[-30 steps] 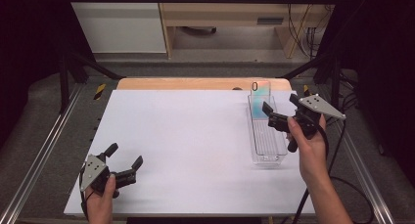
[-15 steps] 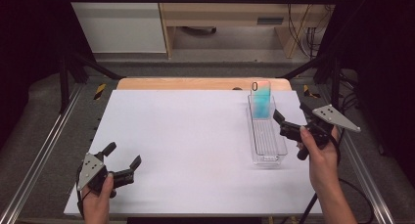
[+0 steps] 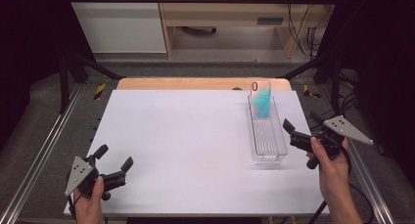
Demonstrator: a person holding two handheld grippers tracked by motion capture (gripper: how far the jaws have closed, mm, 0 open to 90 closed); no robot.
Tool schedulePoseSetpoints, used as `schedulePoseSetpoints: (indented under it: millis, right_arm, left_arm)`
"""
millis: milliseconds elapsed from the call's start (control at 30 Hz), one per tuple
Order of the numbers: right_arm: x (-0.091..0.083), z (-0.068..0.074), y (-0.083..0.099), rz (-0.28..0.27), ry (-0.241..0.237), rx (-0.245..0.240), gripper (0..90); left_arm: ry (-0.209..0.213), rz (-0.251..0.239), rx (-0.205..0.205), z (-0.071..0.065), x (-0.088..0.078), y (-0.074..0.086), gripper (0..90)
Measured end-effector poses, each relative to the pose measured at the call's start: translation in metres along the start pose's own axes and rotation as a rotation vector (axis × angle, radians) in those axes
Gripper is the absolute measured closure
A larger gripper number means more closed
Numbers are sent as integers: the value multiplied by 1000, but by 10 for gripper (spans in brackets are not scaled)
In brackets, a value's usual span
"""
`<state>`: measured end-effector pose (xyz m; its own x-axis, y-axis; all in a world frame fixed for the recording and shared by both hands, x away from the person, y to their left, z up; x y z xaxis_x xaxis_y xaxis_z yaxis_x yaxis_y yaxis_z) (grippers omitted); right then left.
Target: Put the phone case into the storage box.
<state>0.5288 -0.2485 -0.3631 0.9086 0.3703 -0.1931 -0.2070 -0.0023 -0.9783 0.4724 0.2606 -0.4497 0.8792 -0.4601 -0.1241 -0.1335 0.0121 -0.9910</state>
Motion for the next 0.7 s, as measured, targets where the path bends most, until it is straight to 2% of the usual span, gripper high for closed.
schedulePoseSetpoints:
  millis: [333,700]
  right_arm:
    - [-13,-6,10,-6,6,-3,36]
    - [-27,-11,23,-10,15,-9,36]
  left_arm:
    - [1,6,10,0,-2,2,8]
    - [22,10,31,-6,-1,3,8]
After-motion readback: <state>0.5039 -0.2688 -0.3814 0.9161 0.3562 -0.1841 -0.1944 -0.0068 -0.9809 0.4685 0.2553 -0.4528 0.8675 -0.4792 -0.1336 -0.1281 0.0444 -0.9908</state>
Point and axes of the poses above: each handheld gripper's, and its own axes: x roughly forward along the jaws, y roughly out of its underside, z roughly to its left, the point moved 10 cm from there along x, roughly forward along the jaws, and after that the axes turned 4 degrees about z, right-handed, at the moved point
